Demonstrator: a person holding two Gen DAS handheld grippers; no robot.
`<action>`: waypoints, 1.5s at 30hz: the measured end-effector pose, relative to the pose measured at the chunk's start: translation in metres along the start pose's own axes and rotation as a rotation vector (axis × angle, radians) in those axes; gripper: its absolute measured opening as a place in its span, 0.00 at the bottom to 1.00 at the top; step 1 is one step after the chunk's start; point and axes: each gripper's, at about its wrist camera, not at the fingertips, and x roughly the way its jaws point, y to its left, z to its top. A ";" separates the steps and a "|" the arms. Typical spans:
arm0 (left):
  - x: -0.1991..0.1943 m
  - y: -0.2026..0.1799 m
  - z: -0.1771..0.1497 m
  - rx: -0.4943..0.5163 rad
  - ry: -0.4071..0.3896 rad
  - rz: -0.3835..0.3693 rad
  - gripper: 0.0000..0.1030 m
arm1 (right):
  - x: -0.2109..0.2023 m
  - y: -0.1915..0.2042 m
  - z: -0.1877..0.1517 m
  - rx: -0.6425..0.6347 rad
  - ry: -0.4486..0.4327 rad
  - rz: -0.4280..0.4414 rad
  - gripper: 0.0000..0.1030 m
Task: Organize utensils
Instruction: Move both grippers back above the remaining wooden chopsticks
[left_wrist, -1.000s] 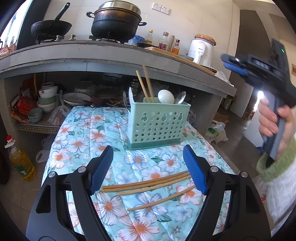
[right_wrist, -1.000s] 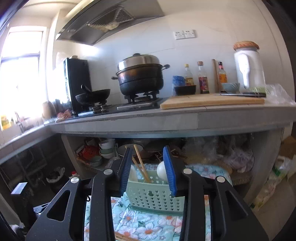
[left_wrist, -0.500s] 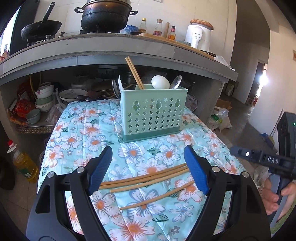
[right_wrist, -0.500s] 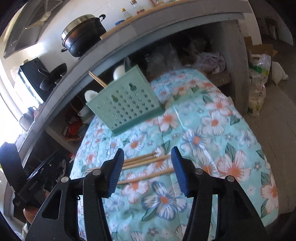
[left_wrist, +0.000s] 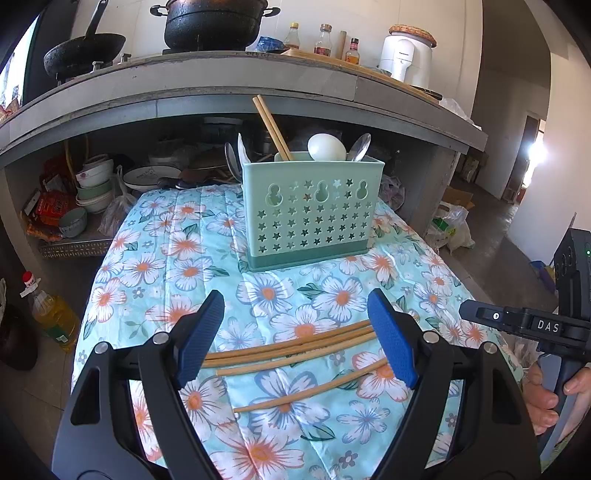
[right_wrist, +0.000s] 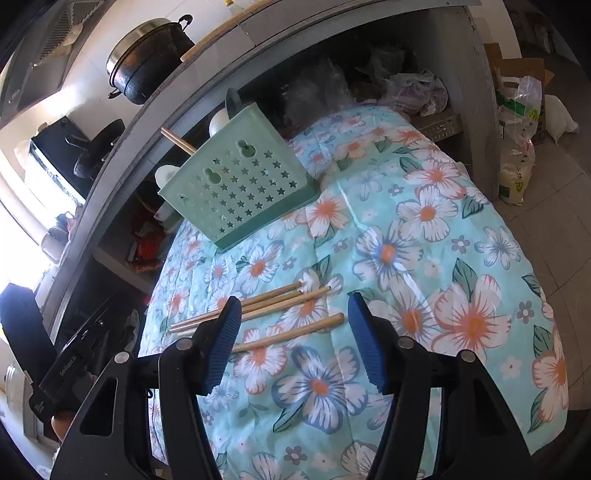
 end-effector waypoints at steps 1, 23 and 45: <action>0.001 0.000 0.000 0.001 0.001 0.000 0.73 | 0.001 -0.001 0.000 0.002 0.002 0.001 0.57; 0.008 -0.001 -0.006 0.002 0.038 -0.002 0.74 | 0.001 -0.001 0.000 0.013 0.012 0.011 0.57; 0.008 0.002 -0.009 -0.001 0.041 -0.001 0.74 | 0.001 0.002 -0.001 0.013 0.015 0.021 0.57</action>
